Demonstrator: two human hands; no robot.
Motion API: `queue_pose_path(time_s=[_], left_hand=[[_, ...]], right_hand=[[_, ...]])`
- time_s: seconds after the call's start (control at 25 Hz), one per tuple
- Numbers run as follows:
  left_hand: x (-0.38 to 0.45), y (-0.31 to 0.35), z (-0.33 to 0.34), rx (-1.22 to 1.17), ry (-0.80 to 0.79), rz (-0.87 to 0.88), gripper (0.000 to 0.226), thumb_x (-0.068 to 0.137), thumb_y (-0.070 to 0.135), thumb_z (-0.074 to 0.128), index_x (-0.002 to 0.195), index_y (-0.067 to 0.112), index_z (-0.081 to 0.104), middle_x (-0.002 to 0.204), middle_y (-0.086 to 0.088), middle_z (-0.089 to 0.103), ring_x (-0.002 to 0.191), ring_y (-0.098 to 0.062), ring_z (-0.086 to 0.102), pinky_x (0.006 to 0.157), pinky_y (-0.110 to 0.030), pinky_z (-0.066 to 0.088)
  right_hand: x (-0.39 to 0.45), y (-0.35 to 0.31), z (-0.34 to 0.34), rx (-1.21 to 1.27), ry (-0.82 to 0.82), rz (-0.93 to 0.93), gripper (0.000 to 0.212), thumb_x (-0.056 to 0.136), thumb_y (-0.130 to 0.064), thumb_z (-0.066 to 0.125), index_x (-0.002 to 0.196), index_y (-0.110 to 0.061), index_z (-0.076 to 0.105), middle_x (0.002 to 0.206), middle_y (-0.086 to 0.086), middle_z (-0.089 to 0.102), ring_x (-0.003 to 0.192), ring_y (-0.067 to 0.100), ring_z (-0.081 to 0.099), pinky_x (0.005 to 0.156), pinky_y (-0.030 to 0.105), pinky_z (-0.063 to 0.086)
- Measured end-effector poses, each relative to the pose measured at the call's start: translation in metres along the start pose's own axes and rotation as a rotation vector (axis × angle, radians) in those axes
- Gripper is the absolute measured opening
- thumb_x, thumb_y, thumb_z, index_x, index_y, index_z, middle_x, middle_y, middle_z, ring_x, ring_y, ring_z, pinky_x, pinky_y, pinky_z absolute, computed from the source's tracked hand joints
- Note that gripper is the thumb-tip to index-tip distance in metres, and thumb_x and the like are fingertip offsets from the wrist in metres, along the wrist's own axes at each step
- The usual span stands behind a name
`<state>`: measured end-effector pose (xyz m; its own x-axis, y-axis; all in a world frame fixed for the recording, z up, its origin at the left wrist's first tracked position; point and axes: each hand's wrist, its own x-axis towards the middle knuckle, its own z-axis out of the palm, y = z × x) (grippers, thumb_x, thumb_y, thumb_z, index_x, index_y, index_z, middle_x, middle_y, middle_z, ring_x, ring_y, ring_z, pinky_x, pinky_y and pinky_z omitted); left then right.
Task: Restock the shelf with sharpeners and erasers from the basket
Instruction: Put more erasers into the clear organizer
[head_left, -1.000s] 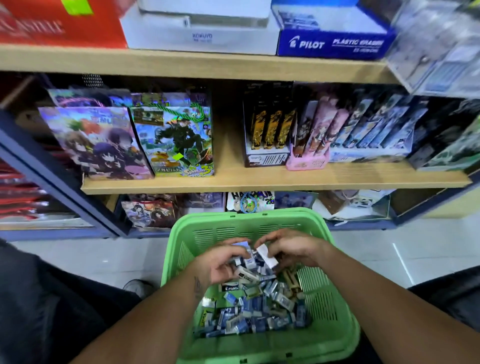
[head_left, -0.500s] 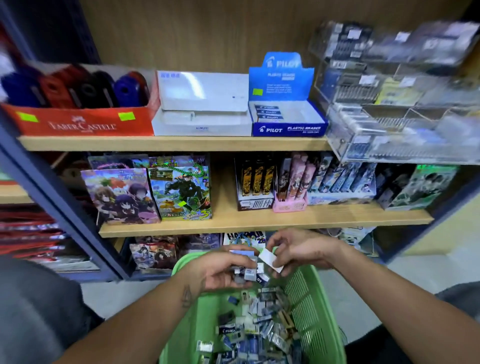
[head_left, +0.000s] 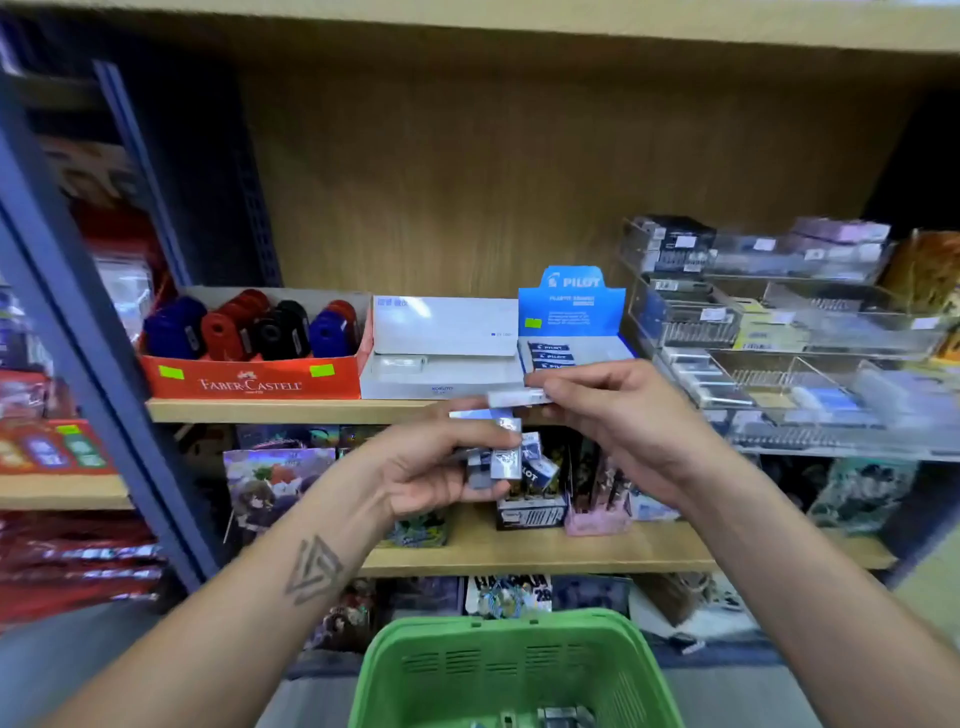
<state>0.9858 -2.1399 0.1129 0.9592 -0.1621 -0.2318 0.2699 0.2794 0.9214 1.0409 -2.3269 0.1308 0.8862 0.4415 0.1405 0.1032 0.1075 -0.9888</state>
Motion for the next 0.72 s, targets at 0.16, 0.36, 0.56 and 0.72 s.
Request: queue_pose_path(time_s=[0.16,0.36,0.56,0.72], left_hand=[[-0.003,0.055,-0.004,0.041,0.158,0.160,0.027,0.080,-0.009,0.070,0.092,0.014,0.074,0.084,-0.011,0.073,0.073,-0.023,0.071,0.061,-0.037,0.061],[-0.004,0.097,-0.036,0.066,0.399,0.339,0.031,0.077,-0.008,0.074,0.105,0.005,0.069,0.083,-0.015,0.069,0.065,-0.025,0.070,0.060,-0.038,0.059],[-0.017,0.102,-0.068,-0.080,0.455,0.448,0.024,0.079,-0.005,0.074,0.096,0.011,0.069,0.079,-0.014,0.070,0.065,-0.026,0.070,0.059,-0.036,0.060],[-0.021,0.101,-0.070,-0.104,0.458,0.470,0.024,0.078,-0.006,0.074,0.096,0.010,0.069,0.081,-0.015,0.070,0.066,-0.027,0.070,0.060,-0.038,0.060]], right_hand=[[0.039,-0.025,0.022,-0.086,0.167,-0.218,0.012,0.084,0.003,0.072,0.096,0.007,0.070,0.089,0.023,0.072,0.077,0.026,0.074,0.079,0.029,0.059],[0.084,-0.035,0.053,-0.194,0.242,-0.285,0.012,0.080,-0.003,0.079,0.085,0.004,0.071,0.076,0.019,0.073,0.071,0.027,0.075,0.075,0.035,0.061],[0.114,-0.008,0.072,-0.801,0.050,-0.166,0.011,0.072,-0.022,0.086,0.070,-0.019,0.076,0.069,-0.003,0.074,0.073,0.017,0.072,0.078,0.041,0.059],[0.117,0.001,0.096,-1.004,-0.057,-0.171,0.012,0.072,-0.028,0.085,0.075,-0.020,0.076,0.071,-0.006,0.072,0.073,0.011,0.067,0.072,0.028,0.054]])
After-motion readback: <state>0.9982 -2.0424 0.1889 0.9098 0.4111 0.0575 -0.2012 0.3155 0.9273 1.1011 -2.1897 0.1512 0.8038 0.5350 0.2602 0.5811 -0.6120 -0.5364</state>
